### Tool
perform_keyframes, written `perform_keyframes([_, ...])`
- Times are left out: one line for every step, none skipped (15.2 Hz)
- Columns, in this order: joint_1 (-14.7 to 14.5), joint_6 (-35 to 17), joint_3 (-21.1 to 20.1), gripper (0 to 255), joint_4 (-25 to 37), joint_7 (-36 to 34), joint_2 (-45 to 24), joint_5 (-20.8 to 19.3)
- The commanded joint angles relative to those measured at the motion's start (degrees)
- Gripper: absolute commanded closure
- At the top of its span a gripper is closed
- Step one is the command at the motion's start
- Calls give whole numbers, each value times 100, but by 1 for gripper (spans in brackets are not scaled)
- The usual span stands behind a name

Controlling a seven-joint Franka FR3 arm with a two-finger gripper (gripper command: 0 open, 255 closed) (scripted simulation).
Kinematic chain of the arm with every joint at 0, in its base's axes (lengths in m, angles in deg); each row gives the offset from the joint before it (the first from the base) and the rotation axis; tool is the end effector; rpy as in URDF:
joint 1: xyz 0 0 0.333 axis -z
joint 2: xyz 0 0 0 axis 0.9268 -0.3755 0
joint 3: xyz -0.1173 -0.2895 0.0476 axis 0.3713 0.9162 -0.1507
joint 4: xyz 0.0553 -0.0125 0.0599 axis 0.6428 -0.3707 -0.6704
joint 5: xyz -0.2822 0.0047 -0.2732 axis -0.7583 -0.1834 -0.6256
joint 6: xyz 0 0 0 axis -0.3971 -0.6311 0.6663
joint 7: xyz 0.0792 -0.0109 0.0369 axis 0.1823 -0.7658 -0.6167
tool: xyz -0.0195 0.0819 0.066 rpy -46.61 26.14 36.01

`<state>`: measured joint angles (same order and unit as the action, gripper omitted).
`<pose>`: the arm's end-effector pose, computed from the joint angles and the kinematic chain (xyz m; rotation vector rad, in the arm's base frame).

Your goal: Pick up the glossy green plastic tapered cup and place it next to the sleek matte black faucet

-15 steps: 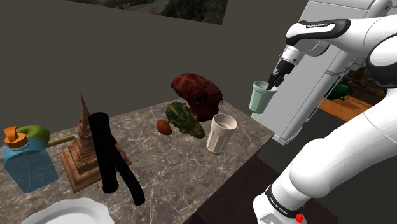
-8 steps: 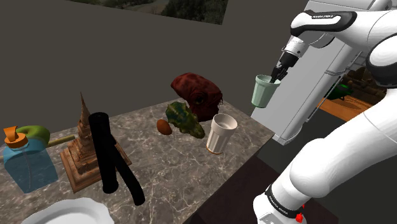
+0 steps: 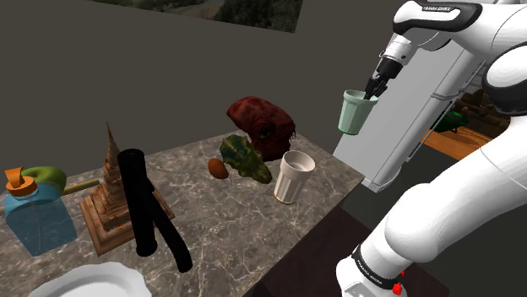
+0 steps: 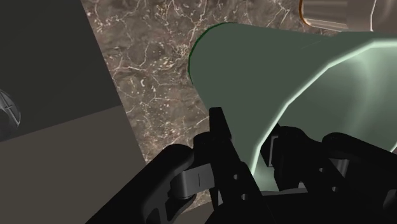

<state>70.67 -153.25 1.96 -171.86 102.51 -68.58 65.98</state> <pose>0.3137 -0.3818 0.5976 -2.8770 0.2459 -0.0737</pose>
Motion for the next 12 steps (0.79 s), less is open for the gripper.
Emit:
perform_keyframes([-11, 172, 14, 255, 208, -2, -47, 32])
perform_keyframes([-16, 252, 21, 255, 305, -3, -71, 48])
perform_keyframes([-21, 331, 29, 255, 404, -3, -97, 65])
perform_keyframes([-26, 412, 38, 255, 504, -3, -125, 83])
perform_keyframes([-30, 493, 49, 255, 607, -1, -156, 103])
perform_keyframes([-35, 574, 61, 255, 712, 2, -188, 124])
perform_keyframes([-39, 657, 74, 255, 818, 6, -223, 146])
perform_keyframes([-42, 740, 89, 255, 927, 12, -260, 171])
perform_keyframes([-45, 824, 106, 255, 1038, 19, -300, 197])
perform_keyframes([-47, 909, 124, 255, 1152, 27, -343, 225])
perform_keyframes([-49, 995, 144, 255, 1268, 36, -388, 255])
perform_keyframes([-49, 1082, 165, 255, 1387, 47, -436, 287])
